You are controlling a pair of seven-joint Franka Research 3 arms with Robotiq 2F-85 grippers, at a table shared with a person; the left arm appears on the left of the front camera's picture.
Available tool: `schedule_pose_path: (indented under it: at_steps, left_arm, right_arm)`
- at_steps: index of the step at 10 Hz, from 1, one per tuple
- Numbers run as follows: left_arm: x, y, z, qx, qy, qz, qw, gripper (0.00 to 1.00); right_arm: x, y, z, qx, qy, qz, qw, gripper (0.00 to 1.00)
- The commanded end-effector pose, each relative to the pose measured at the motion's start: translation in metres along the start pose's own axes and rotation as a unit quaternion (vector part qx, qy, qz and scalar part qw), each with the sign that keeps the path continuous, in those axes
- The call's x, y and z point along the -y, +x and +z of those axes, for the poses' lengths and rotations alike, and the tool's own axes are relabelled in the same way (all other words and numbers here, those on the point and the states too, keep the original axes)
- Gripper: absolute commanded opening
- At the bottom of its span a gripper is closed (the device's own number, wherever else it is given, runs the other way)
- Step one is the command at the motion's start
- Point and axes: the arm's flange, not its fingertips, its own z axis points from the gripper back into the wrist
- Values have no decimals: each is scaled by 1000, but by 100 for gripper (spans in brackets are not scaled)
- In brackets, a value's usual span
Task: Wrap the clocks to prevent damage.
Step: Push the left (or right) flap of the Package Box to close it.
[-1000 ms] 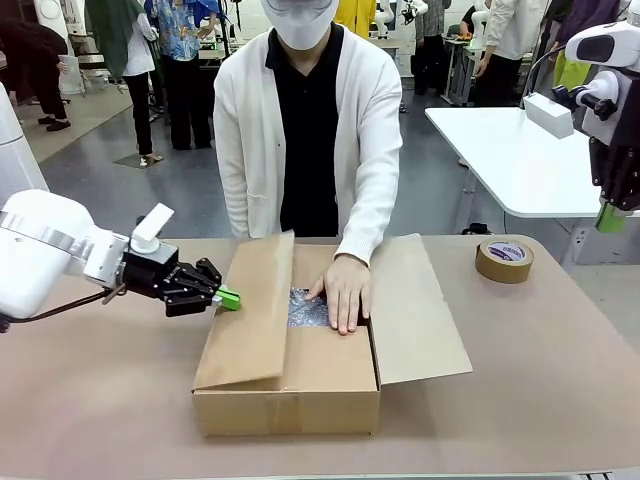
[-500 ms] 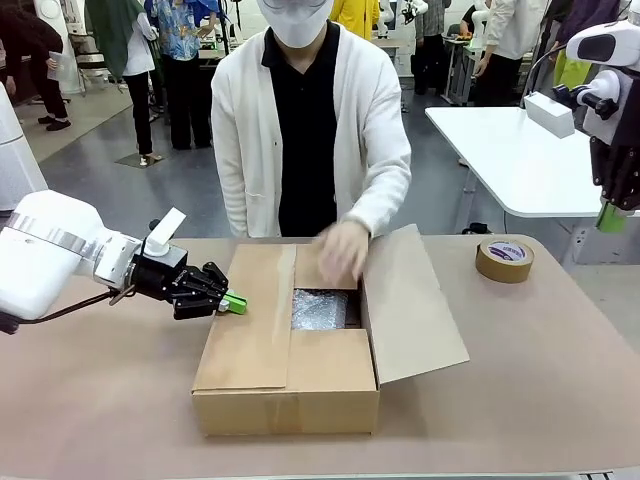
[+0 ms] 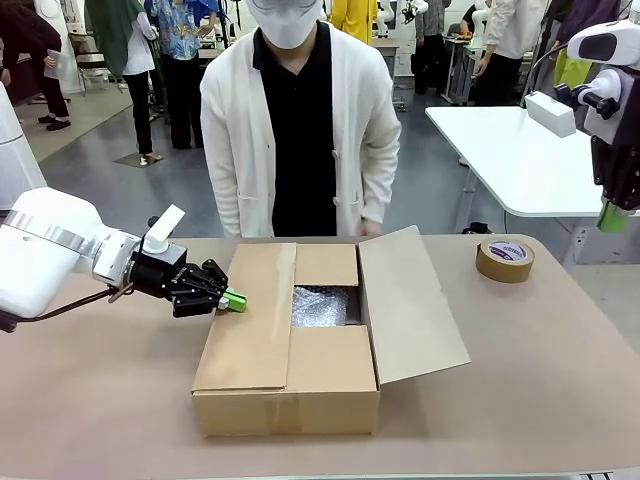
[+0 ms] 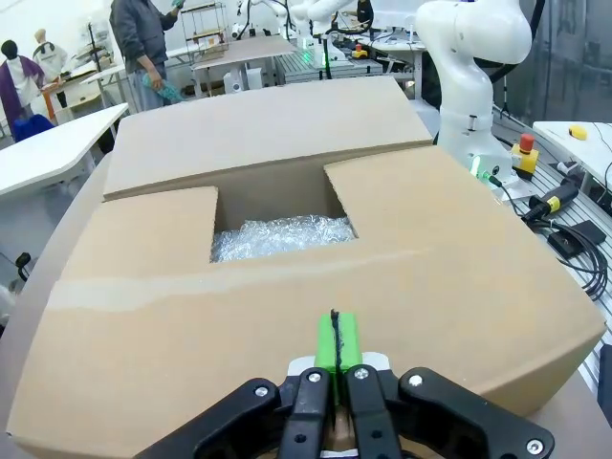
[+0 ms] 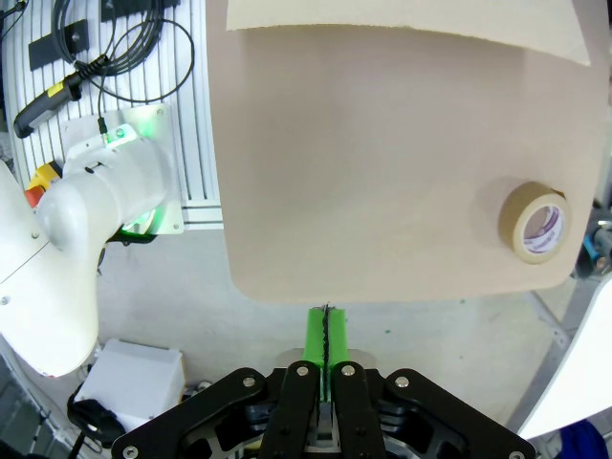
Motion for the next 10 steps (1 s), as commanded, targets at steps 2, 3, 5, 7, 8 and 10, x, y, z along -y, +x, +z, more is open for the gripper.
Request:
schedule_pose_path:
  at_steps: [2, 3, 5, 7, 8, 10]
  left_arm:
    - [0, -4, -1, -4, 2, 0, 1000, 0]
    - [0, -4, -1, -4, 2, 0, 1000, 0]
    - [0, -4, -1, -4, 2, 0, 1000, 0]
    - [0, -4, -1, -4, 2, 0, 1000, 0]
    - [0, -4, -1, -4, 2, 0, 1000, 0]
    - [0, -4, -1, -4, 2, 0, 1000, 0]
  right_arm:
    - [1, -2, 0, 2, -1, 5, 1000, 1]
    - [1, -2, 0, 2, -1, 5, 1000, 1]
    - [1, -2, 0, 2, -1, 5, 1000, 1]
    - [1, -2, 0, 2, -1, 5, 1000, 1]
    - [1, -2, 0, 2, -1, 5, 1000, 1]
    - [1, -2, 0, 2, -1, 5, 1000, 1]
